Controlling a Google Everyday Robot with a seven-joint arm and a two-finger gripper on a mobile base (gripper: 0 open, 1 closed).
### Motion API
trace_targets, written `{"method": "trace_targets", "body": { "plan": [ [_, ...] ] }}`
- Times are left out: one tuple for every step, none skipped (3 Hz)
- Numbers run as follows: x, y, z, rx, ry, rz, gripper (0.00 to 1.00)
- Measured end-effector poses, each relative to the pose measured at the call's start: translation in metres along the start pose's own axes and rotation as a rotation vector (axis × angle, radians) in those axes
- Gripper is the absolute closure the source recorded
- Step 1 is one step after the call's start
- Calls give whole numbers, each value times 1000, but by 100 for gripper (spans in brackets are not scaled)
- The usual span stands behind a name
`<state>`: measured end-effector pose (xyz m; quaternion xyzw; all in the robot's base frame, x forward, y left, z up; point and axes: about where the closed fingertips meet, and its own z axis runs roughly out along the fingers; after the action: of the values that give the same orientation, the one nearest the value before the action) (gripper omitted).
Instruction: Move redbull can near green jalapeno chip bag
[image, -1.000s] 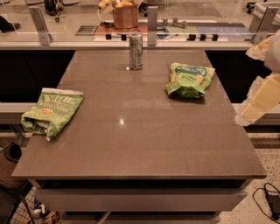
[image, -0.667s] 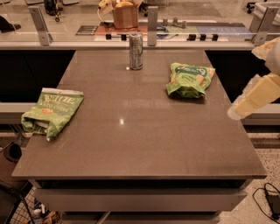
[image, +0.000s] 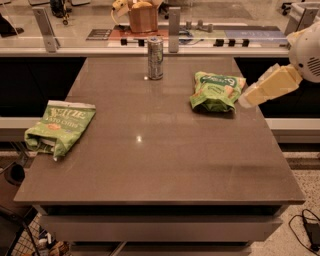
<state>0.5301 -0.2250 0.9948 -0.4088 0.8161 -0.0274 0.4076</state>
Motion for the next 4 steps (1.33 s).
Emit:
{"method": "trace_targets", "body": {
  "plan": [
    [-21,-15,27,7,-81,22,0],
    [-30,-20,61,-30,-156,63,0],
    [-42,-14,91,-91,-231,115,0],
    [-55,-9,111,-122,-309,162,0]
  ]
}}
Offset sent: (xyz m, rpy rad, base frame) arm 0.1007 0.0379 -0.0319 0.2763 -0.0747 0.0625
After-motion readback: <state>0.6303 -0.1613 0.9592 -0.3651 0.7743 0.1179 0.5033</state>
